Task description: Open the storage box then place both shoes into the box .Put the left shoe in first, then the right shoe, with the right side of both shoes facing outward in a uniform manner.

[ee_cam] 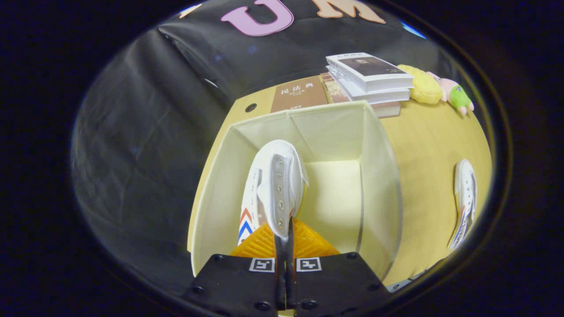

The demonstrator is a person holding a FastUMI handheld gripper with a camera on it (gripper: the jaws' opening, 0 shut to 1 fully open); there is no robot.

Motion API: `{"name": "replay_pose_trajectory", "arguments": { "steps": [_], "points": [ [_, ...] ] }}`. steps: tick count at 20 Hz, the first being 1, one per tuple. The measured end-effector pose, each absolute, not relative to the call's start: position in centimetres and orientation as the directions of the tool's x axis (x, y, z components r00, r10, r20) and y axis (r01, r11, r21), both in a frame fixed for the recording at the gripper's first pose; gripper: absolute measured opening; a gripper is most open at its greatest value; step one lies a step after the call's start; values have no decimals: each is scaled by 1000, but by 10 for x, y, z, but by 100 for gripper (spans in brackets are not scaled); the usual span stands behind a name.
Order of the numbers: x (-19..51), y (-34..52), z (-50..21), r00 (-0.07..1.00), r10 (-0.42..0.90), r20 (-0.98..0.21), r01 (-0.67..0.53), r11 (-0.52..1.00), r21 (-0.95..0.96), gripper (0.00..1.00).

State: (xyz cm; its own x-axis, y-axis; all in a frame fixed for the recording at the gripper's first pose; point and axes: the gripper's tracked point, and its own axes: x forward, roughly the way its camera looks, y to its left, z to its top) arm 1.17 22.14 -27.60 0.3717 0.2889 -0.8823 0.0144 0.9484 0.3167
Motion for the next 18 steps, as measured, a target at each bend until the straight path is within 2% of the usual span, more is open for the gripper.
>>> {"name": "replay_pose_trajectory", "arguments": {
  "steps": [2,6,10,18],
  "points": [
    [8,227,-282,354,282,-892,9,952,305,4],
    [11,244,-267,379,379,-844,-7,914,407,51],
    [13,237,-240,420,420,-805,-58,897,438,98],
    [1,180,-171,506,470,-723,-227,882,414,100]
  ]
}}
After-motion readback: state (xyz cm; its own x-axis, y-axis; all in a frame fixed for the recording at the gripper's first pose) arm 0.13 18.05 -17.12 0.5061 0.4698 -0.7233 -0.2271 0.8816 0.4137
